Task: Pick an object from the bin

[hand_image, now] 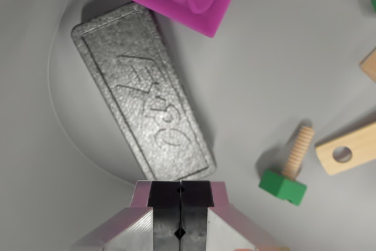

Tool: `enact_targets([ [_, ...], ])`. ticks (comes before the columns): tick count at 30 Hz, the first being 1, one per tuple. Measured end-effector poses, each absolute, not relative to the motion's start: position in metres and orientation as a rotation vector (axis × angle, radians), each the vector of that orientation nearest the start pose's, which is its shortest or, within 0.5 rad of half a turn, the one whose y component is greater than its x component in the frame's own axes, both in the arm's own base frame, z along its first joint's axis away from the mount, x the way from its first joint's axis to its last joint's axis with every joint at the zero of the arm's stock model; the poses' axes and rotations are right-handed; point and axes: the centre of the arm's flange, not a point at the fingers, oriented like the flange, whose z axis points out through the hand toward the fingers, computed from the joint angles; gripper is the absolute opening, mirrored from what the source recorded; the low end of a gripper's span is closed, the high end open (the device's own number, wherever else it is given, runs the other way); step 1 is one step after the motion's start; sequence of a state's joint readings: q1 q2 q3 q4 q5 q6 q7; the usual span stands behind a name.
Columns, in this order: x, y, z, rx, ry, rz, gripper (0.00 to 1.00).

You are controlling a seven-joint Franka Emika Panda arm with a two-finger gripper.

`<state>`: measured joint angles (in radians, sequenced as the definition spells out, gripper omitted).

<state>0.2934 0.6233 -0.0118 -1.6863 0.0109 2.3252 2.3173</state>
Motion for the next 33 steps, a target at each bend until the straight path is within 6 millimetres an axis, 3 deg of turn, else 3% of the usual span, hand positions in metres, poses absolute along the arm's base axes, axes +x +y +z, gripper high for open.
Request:
enact_targets([
  [33,0.651,0.19,0.37,-1.639,2.672,0.004,0.0],
])
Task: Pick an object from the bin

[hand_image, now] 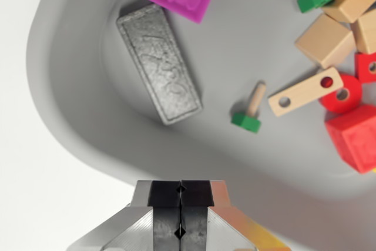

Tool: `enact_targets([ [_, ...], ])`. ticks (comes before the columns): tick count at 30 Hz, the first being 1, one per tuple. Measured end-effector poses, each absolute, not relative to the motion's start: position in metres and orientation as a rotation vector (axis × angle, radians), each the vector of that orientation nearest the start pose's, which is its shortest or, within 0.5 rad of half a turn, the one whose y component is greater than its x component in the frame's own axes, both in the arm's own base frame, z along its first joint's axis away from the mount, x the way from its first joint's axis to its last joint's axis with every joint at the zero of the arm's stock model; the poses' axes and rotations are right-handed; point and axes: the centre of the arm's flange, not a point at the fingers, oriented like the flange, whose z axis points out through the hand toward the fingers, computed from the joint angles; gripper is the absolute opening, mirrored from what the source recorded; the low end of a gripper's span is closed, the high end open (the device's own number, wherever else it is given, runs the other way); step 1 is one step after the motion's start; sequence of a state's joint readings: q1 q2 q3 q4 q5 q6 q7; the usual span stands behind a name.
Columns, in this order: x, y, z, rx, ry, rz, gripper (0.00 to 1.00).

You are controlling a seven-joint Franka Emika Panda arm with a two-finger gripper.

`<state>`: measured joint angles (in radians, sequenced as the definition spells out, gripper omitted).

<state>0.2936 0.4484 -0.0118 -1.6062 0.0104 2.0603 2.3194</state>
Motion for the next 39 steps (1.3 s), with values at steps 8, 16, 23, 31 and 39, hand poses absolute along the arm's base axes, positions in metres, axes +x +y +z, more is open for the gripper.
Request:
enact_targets([
  [8,0.651,0.19,0.392,-1.639,2.674,0.005,0.0],
  [16,0.651,0.19,0.407,-1.64,2.675,0.006,0.0],
  [23,0.651,0.19,0.413,-1.64,2.676,0.006,0.0],
  [31,0.651,0.19,0.413,-1.639,2.675,0.006,0.0],
  [39,0.651,0.19,0.413,-1.639,2.675,0.006,0.0],
])
